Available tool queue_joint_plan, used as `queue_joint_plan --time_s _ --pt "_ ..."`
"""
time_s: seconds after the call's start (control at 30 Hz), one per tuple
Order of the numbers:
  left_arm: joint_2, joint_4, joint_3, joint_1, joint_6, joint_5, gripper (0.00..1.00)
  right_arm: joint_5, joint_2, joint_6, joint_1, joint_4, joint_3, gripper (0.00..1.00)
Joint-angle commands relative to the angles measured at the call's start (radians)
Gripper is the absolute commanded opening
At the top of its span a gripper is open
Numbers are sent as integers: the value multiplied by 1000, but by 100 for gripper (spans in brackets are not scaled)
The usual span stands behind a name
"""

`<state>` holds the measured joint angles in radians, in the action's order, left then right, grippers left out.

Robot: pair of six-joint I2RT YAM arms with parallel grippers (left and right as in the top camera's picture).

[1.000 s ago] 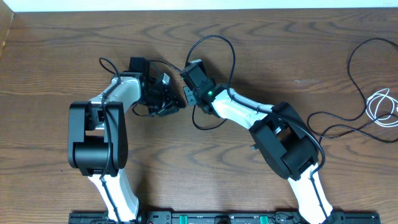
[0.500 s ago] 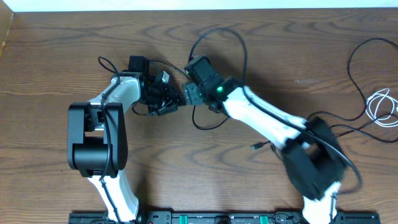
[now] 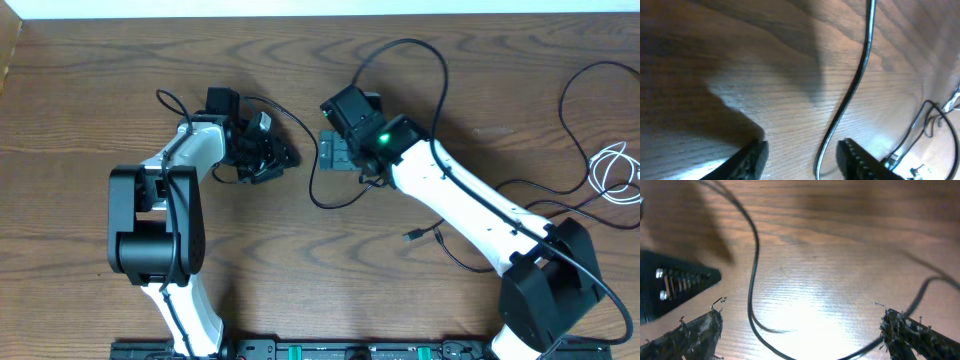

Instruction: Untangle cables

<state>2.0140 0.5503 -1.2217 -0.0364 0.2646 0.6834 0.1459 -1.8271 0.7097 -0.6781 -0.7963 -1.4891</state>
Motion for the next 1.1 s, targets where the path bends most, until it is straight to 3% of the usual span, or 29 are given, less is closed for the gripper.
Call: queue_joint_plan --time_s 0.0,0.17,0.6,0.9,0.97,1.07 --pt "68 5 40 7 6 -172 30 -72 -6 130 -3 -20 5 99" --pt "68 2 40 7 6 -172 8 -106 -8 131 -18 -46 7 99" --pt "68 2 40 7 6 -171 8 -97 -8 183 -26 -86 39 99" --pt "68 2 40 7 6 -172 8 -95 -8 267 -26 49 169 99" --pt "68 2 40 7 6 -171 8 -96 -8 266 -26 82 188 95" --pt "68 2 40 7 6 -172 8 -92 -8 266 -26 140 205 80"
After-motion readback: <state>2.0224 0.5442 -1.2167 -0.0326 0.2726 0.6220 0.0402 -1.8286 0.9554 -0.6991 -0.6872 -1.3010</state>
